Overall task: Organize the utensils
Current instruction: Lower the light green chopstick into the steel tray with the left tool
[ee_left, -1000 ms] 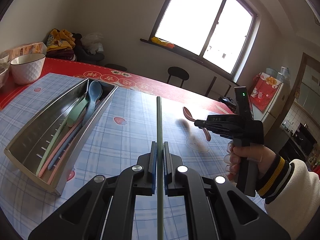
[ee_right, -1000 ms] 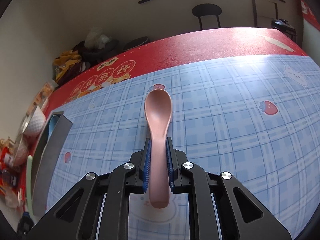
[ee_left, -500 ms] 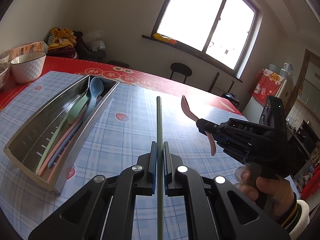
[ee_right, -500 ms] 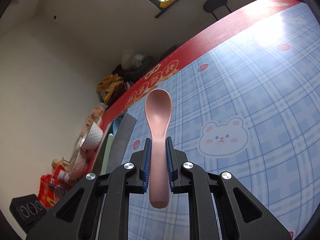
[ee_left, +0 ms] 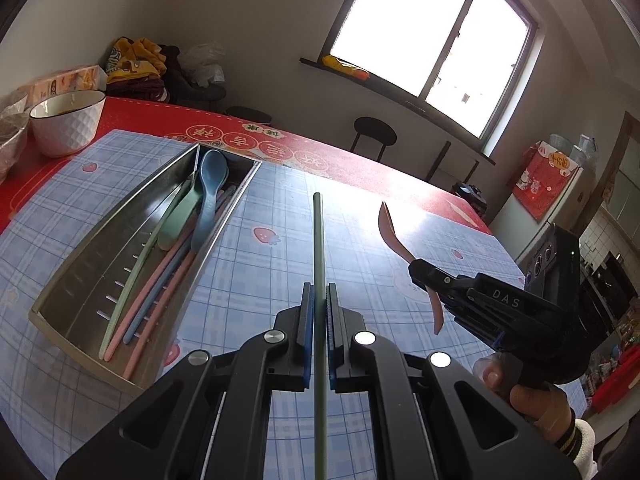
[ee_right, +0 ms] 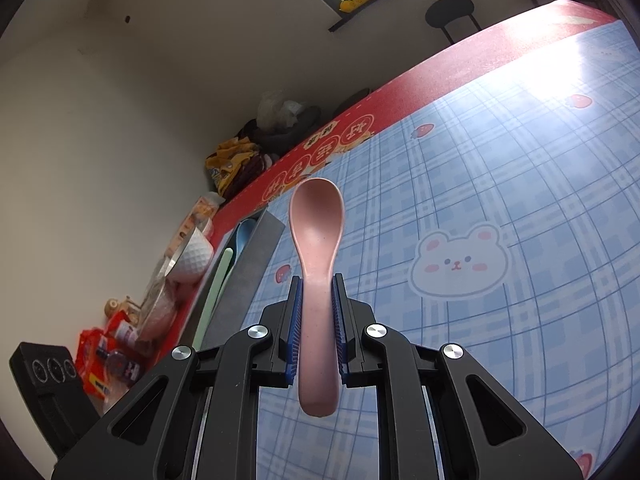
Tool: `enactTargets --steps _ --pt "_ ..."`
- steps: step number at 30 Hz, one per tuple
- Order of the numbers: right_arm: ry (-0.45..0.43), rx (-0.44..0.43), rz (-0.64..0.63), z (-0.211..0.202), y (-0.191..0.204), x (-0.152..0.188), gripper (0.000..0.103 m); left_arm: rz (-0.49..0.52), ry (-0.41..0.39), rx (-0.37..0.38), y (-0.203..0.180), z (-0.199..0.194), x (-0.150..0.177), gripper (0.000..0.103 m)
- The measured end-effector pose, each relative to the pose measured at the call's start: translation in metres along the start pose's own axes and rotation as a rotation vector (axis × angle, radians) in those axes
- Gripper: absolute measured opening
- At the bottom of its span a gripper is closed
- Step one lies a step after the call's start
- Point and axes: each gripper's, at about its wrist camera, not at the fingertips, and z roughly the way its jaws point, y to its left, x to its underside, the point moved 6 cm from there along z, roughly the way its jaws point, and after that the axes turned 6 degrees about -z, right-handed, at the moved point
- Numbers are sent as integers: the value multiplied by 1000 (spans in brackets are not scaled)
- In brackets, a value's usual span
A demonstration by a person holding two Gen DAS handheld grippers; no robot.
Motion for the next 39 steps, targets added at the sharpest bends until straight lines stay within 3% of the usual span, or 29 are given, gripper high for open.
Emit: enactTargets --steps 8,14,26,35,39 --pt "1 -17 13 -3 -2 1 14 55 7 -25 21 -14 -56 6" --pt "1 -19 22 -4 -4 1 14 79 55 -69 36 7 -80 6" --pt "6 -26 28 -5 -5 0 15 76 210 -162 60 64 -78 6" --pt "9 -30 30 -4 -5 -1 15 116 262 -220 66 81 -71 6" --pt "9 -30 30 -4 -5 -1 15 112 263 -198 67 80 -72 7"
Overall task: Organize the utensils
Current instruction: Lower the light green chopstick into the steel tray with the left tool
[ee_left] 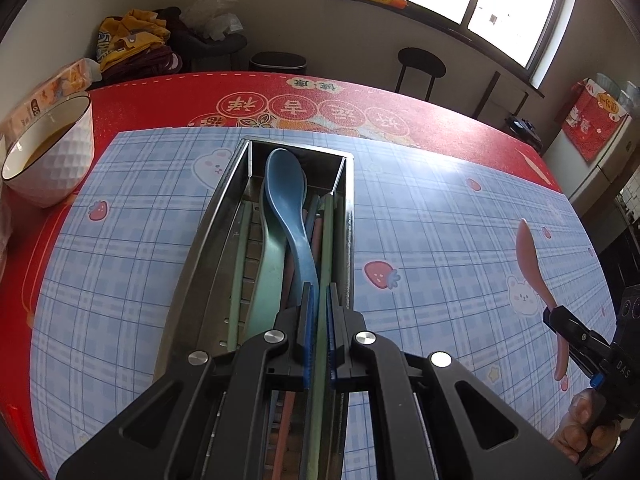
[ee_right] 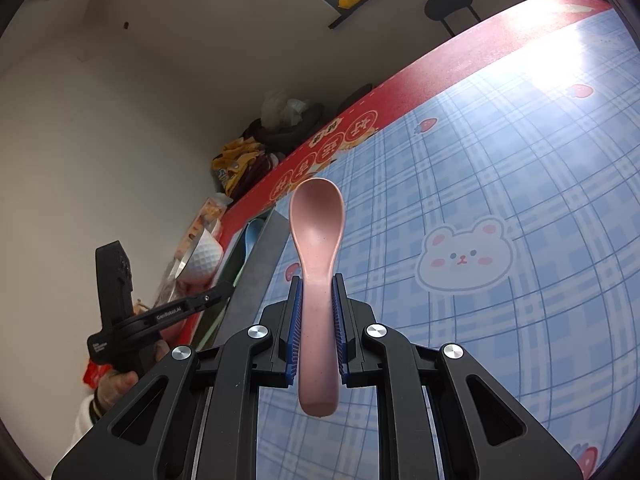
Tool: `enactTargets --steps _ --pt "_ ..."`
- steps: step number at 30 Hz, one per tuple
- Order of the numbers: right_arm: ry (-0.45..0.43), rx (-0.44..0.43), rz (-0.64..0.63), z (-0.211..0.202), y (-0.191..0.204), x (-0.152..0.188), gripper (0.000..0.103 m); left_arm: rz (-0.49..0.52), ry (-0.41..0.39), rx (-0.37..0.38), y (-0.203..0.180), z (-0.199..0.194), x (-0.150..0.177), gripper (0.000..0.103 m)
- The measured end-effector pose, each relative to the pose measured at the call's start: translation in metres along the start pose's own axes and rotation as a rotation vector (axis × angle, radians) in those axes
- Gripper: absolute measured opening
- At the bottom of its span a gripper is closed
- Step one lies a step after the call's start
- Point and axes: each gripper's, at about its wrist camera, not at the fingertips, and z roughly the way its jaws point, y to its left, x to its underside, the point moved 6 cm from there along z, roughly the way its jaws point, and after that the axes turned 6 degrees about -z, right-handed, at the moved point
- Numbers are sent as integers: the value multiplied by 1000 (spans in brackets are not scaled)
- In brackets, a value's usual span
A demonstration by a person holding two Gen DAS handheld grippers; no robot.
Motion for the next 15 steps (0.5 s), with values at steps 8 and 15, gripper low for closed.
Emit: enactTargets --steps 8,15 --pt "0 1 -3 1 2 0 15 50 -86 -12 -5 -28 6 8" --pt "6 8 -9 3 2 2 15 160 -244 -77 -6 -69 33 26"
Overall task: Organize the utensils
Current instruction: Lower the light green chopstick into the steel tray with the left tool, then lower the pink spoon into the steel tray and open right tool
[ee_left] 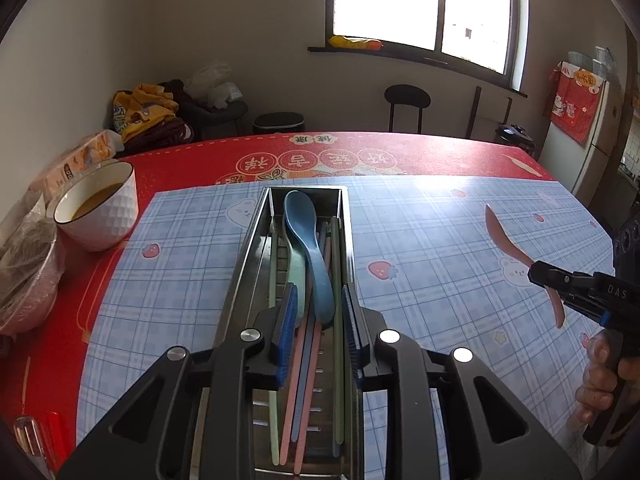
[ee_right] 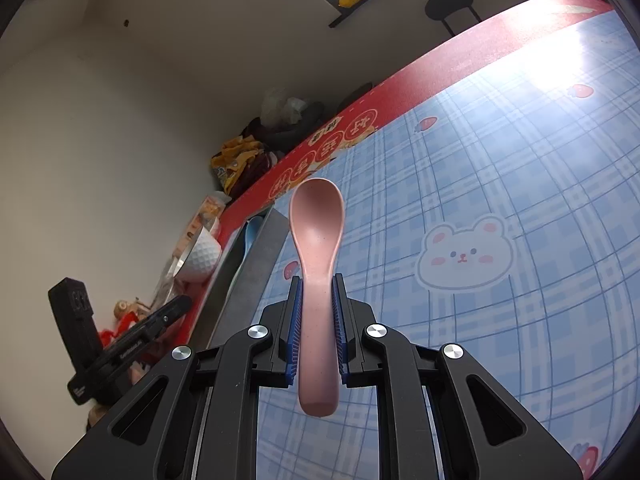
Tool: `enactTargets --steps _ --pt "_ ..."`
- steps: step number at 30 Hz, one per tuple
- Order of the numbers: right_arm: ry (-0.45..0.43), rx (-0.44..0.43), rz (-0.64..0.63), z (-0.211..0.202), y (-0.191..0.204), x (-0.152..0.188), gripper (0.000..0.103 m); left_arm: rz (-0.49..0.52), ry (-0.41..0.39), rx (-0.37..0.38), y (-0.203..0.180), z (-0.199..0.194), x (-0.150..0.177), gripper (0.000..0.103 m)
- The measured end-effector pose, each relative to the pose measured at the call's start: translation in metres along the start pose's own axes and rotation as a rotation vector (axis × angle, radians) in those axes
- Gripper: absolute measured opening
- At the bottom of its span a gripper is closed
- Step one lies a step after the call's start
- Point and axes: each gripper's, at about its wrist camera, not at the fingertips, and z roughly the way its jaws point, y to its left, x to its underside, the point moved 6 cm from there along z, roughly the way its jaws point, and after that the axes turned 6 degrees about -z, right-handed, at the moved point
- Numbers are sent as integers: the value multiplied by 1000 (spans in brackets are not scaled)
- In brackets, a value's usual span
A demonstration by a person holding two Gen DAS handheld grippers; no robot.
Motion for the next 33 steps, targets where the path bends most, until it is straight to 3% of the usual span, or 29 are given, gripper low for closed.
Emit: enactTargets --steps 5,7,12,16,20,33 --pt "4 5 -20 3 4 1 15 62 -103 -37 5 -31 19 50" --pt "5 15 -32 5 6 2 15 78 -126 -41 7 -38 27 68" --pt "-4 86 -74 8 9 2 15 66 -167 -45 13 -47 40 89" --pt "-1 142 -129 13 16 2 15 40 -172 -46 21 -45 45 96" --pt "12 181 -163 18 24 4 14 -7 -187 -52 32 -44 45 97" --pt "63 187 -260 53 90 -9 14 -114 -262 -27 56 -58 43 97"
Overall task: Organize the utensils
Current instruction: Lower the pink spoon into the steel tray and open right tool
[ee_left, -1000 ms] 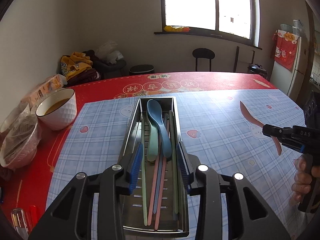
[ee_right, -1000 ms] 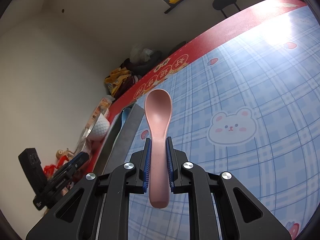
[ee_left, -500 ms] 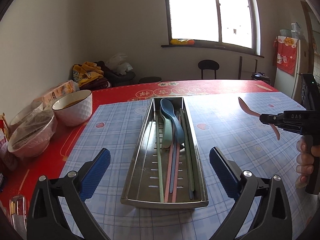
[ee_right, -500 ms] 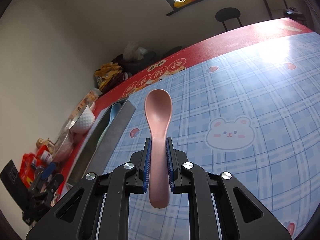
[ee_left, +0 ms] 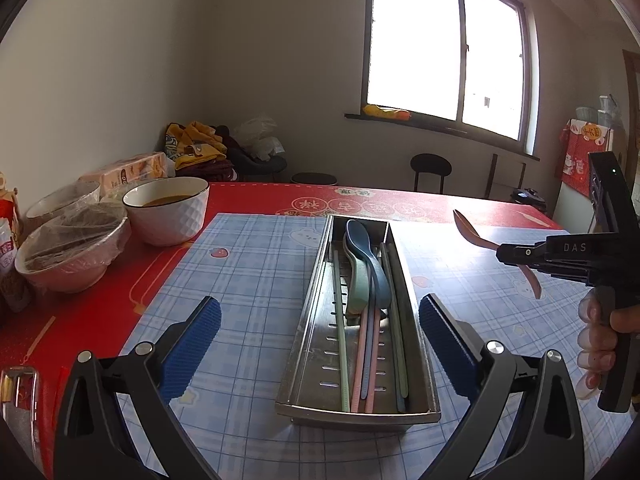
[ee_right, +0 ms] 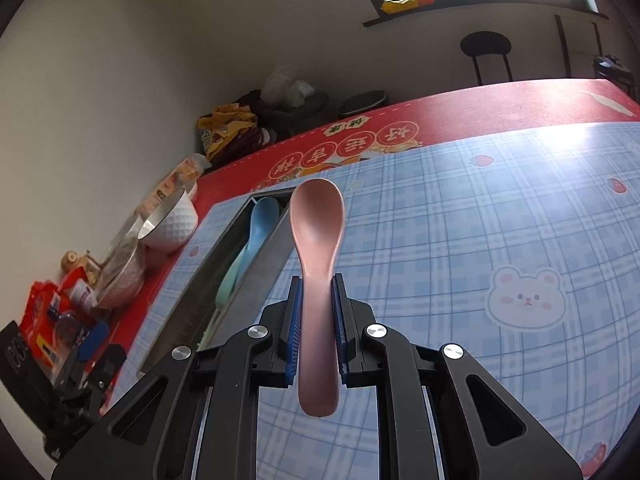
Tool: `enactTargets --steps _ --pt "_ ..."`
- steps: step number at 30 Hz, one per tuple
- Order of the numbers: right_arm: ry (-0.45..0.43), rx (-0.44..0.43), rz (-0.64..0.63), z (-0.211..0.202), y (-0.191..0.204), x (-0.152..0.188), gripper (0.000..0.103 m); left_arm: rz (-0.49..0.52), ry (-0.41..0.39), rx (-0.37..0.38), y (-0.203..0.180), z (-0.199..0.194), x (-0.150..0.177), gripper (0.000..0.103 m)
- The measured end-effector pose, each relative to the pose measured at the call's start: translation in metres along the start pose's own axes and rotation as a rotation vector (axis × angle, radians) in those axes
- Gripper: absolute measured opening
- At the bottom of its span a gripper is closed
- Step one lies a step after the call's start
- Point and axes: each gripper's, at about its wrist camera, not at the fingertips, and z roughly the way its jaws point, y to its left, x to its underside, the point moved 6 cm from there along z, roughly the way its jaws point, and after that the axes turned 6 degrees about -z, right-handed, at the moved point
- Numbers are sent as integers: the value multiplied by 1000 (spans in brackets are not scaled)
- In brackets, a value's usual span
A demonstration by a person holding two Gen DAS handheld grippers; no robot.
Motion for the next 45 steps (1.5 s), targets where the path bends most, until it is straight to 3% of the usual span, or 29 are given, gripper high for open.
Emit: enactTargets --steps 8,16,24,31,43,45 --pt "84 5 -23 53 44 -29 14 -66 -4 6 12 -1 -3 97" --pt "176 31 24 104 62 -34 14 -137 -3 8 28 0 -8 97" --pt "198 52 127 122 65 -27 16 -166 11 16 33 3 -7 97" --pt "200 46 44 110 72 -27 19 -174 19 10 35 5 -6 97" --pt "99 119 -186 14 62 -32 54 -146 45 -29 34 9 -6 97" --pt "68 138 -231 -7 59 -33 69 -128 36 -43 32 5 -10 97"
